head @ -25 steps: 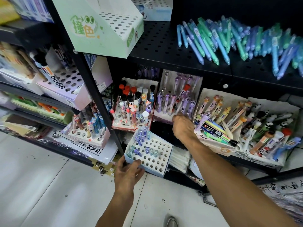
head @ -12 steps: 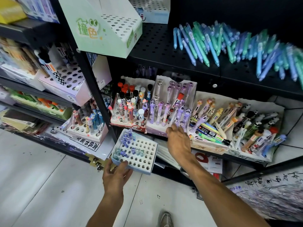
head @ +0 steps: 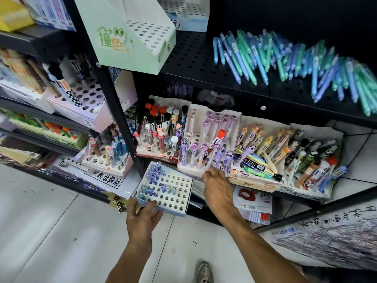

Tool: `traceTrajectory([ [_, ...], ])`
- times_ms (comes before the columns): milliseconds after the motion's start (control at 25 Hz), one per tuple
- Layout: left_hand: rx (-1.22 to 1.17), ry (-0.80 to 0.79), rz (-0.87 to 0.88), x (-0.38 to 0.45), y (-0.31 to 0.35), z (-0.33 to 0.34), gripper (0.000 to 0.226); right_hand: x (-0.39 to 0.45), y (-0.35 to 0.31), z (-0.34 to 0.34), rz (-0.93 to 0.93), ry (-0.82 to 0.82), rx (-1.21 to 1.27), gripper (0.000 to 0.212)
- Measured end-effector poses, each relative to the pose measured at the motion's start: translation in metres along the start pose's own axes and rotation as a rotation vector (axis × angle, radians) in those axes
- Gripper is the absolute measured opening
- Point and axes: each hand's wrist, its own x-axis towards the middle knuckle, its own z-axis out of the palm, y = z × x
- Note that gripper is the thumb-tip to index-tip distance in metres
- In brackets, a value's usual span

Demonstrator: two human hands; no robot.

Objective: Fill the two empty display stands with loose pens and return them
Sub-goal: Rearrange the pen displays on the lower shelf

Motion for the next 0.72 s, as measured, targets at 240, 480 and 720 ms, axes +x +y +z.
traceTrajectory([
  [240, 0.002, -0.008, -0.015, 0.001, 0.004, 0.006, 0.056, -0.020, 0.010, 0.017, 0.291, 0.392, 0.686, 0.007],
  [480, 0.001, -0.020, -0.001, 0.005, 0.003, 0.005, 0.055, -0.005, 0.022, 0.005, 1.103, -0.092, 2.016, 0.020],
  [720, 0.001, -0.026, 0.008, 0.004, 0.005, -0.004, 0.058, -0.007, 0.015, 0.010, 1.042, 0.073, 2.051, 0.029],
])
